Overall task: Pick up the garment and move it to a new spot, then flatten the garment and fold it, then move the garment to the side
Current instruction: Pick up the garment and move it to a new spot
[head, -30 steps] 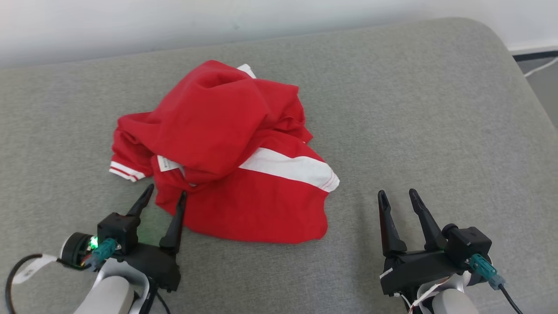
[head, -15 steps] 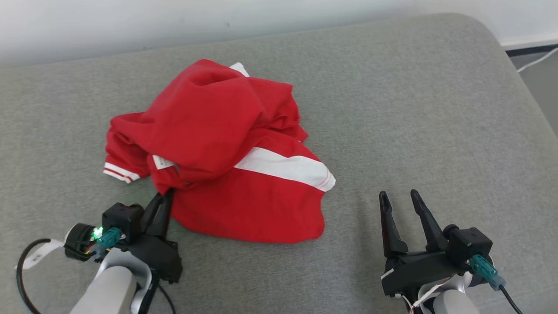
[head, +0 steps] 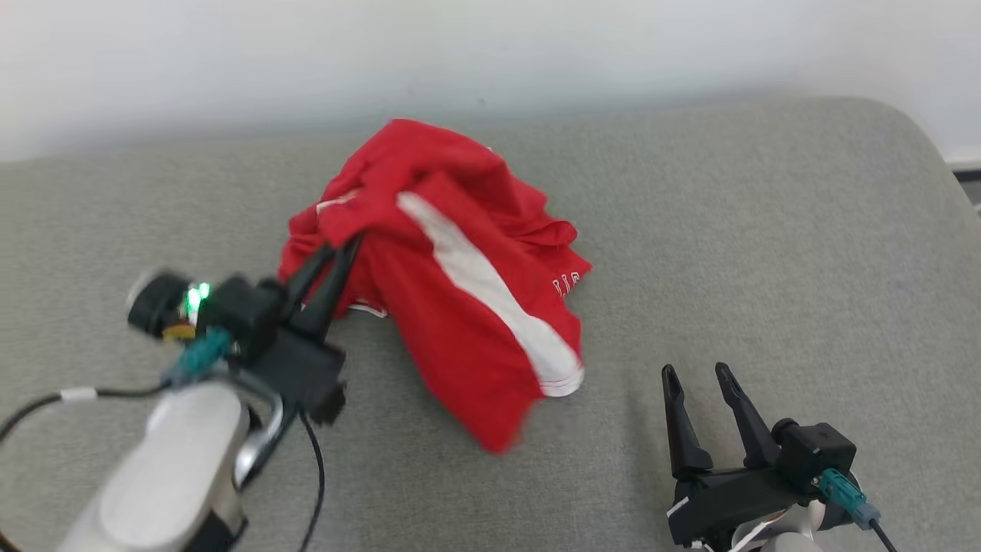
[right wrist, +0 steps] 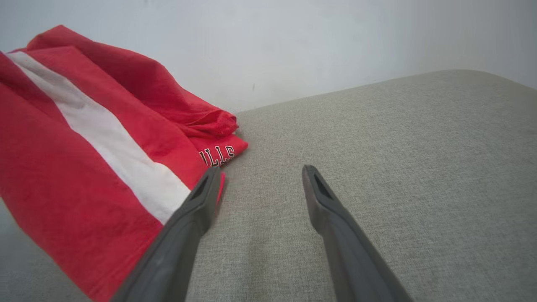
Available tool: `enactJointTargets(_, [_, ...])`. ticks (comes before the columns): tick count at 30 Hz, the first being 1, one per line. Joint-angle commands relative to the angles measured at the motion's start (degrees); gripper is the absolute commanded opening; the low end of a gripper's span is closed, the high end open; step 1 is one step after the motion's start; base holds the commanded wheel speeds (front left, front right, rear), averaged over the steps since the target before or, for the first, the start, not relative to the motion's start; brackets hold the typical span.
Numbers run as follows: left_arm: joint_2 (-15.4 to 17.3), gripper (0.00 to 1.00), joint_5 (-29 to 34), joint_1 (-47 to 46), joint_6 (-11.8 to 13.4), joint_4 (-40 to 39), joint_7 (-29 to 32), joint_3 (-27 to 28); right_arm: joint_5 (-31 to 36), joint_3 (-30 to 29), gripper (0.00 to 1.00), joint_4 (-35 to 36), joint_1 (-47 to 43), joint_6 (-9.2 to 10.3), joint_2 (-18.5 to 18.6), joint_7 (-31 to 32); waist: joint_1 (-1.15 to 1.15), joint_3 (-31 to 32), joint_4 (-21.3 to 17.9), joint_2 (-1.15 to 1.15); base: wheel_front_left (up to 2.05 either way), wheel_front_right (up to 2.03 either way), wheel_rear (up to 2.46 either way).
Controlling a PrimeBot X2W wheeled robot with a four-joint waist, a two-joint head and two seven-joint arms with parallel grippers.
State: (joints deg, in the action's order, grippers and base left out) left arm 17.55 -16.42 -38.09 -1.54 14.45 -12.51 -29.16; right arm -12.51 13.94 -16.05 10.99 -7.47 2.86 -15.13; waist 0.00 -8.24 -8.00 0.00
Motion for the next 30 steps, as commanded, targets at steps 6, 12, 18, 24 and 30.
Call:
enactJointTargets(6, [1.9,0.00,1.7,-9.7,-2.3,-3.9,4.6,-0.6,-1.8,0.0,1.00,-0.3,-1.3,-0.04,0.0,-0.1,0.00,2.9,1.3,0.00,0.00,0.00,0.00])
enactJointTargets(12, [2.6,0.00,0.8,-17.5,-4.2,-4.3,7.8,-1.2,-2.7,-0.5,1.00,-0.4,-1.1,-0.04,0.0,-0.1,0.00,3.4,0.2,0.00,0.00,0.00,0.00])
enactJointTargets(18, [2.6,0.00,-0.6,-23.0,-5.1,-2.8,8.8,-2.0,-2.8,-0.8,1.00,-0.6,-1.7,-0.04,0.0,-0.1,0.00,4.4,-0.3,0.00,0.00,0.00,0.00])
enactJointTargets(24, [2.5,0.00,-1.7,-28.5,-5.5,-0.6,8.7,-2.7,-2.9,-0.9,1.00,-0.8,-2.5,-0.04,0.0,-0.1,0.00,5.6,-0.7,0.00,0.00,0.00,0.00])
enactJointTargets(30, [2.4,0.00,-3.1,-30.6,-5.7,0.8,7.8,-2.8,-2.9,-1.0,1.00,-0.7,-2.8,-0.04,0.0,-0.1,0.00,6.0,-1.0,0.00,0.00,0.00,0.00])
